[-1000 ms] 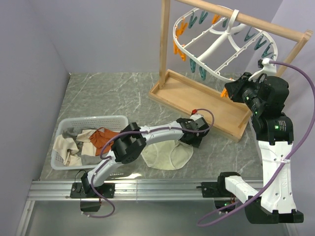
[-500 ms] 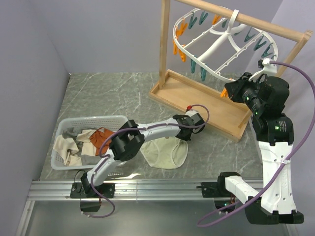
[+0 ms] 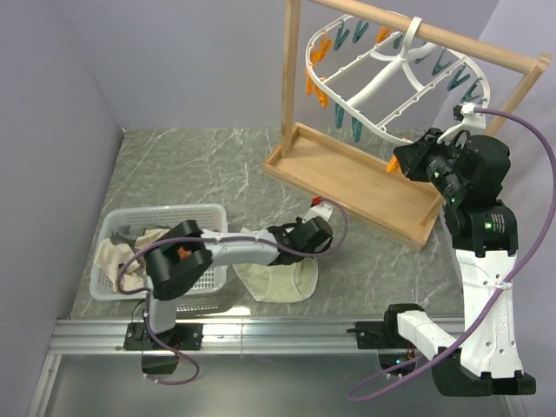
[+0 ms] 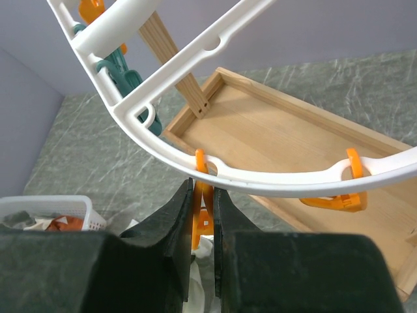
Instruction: Clip the underwear to the hanger
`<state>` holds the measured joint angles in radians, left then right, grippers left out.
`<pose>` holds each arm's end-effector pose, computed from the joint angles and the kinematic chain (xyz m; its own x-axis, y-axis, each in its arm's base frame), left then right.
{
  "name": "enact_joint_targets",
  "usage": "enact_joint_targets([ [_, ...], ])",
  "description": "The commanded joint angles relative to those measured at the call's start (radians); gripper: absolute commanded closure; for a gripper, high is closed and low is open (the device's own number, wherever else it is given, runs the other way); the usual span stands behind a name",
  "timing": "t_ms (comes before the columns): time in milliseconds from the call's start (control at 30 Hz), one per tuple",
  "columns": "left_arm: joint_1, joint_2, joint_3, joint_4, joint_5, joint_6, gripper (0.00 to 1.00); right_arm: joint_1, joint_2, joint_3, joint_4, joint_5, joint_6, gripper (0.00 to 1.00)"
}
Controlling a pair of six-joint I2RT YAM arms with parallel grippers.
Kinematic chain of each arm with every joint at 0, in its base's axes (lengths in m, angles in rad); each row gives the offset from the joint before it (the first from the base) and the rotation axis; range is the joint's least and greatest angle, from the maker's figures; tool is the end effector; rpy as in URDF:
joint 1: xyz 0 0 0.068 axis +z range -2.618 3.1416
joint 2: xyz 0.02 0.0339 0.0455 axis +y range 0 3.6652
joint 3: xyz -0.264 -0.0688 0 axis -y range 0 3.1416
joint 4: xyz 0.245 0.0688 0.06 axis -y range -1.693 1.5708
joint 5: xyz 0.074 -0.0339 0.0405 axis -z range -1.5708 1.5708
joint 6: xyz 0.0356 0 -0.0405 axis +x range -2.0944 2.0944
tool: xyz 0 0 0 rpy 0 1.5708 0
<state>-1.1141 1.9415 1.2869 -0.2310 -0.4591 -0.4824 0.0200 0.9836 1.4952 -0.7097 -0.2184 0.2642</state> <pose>0.1965 -0.3642 0.1760 -0.6184 0.3155 -0.7198 0.4448 0.8956 0.0104 0.1644 0.0110 0.4841 -0.2505 0.2500 -0.9353 -0.1725 0.9391 0.2972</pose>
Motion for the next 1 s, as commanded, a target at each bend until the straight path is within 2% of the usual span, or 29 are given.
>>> enact_joint_targets([
  [0,-0.023,-0.141,-0.096,0.390,-0.128,0.174,1.00,0.006,-0.014,-0.021,0.016,-0.045,0.004,1.00],
  [67,-0.029,-0.167,-0.126,0.456,-0.151,0.226,1.00,0.006,-0.016,-0.027,0.019,-0.056,0.009,1.00],
  [233,-0.067,-0.249,-0.222,0.754,-0.203,0.350,1.00,0.006,-0.017,-0.029,0.021,-0.091,0.018,1.00],
  [400,-0.092,-0.251,-0.222,0.973,-0.227,0.505,1.00,0.006,-0.022,-0.038,0.032,-0.133,0.033,1.00],
  [433,-0.098,-0.248,-0.224,1.058,-0.225,0.531,1.00,0.006,-0.019,-0.041,0.032,-0.142,0.038,1.00],
  [533,-0.116,-0.231,-0.219,1.226,-0.192,0.681,1.00,0.005,-0.019,-0.044,0.035,-0.156,0.043,1.00],
  [800,-0.125,-0.083,-0.100,1.548,-0.177,0.916,1.00,0.005,-0.017,-0.046,0.042,-0.210,0.059,1.00],
  [967,-0.125,-0.013,-0.006,1.621,-0.181,0.978,1.00,0.006,-0.017,-0.044,0.041,-0.246,0.075,1.00],
])
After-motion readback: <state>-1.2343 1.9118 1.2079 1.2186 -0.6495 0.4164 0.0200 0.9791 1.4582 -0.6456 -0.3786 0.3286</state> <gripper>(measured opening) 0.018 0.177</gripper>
